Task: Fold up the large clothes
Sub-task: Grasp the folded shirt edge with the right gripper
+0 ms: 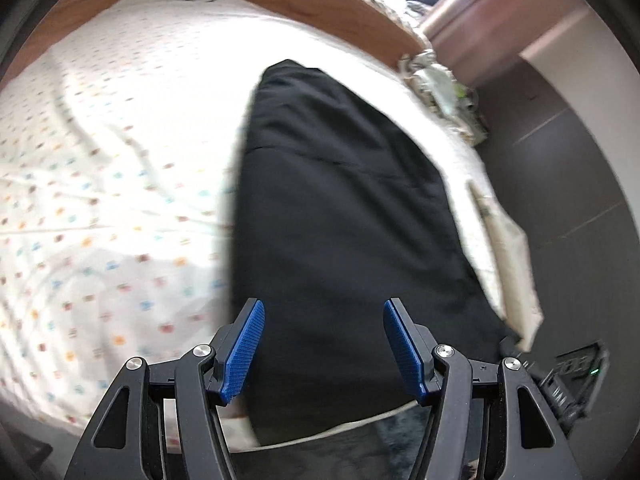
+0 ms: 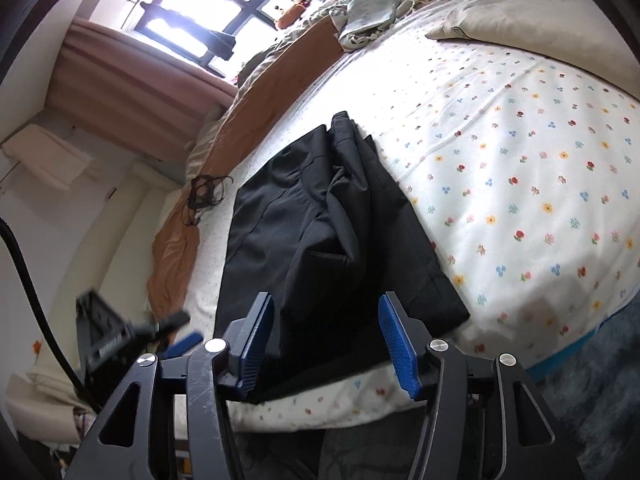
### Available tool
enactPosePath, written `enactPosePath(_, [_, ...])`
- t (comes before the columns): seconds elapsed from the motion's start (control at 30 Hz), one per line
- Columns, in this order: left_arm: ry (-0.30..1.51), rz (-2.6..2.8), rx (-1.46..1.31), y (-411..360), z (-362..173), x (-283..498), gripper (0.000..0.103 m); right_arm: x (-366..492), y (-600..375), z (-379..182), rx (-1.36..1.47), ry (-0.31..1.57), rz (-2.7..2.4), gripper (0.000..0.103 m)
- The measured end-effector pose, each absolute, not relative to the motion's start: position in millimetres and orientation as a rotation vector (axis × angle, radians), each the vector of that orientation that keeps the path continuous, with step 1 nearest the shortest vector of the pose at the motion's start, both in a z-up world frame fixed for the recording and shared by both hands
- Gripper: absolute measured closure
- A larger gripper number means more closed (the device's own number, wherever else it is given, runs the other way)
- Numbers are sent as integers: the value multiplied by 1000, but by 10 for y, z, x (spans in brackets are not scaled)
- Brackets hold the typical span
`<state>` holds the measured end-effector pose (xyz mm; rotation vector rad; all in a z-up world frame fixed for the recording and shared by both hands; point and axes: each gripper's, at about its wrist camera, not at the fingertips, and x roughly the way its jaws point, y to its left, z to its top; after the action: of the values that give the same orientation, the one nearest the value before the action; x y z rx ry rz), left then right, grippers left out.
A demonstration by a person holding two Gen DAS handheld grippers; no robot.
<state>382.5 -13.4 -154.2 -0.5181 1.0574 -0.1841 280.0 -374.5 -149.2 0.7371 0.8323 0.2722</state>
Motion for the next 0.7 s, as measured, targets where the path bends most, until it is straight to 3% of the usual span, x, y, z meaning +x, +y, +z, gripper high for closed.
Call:
enactPosePath(0.03, [1069, -173, -524, -99, -1600, 3808, 40, 2815, -3752, -1501, 737, 833, 269, 85])
enactPosePath(0.13, [1107, -174, -557, -75, -1792, 3766, 40, 2861, -3824, -1604, 776, 838, 245, 93])
enactPosePath(0.57, [1117, -277, -550, -286, -1795, 3703, 40, 2721, -4011, -1898, 829, 840, 112, 97])
enactPosePath(0.7, [1118, -253, -533, -294, -1857, 3719, 40, 2767, -3999, -1891, 797, 889, 115, 93])
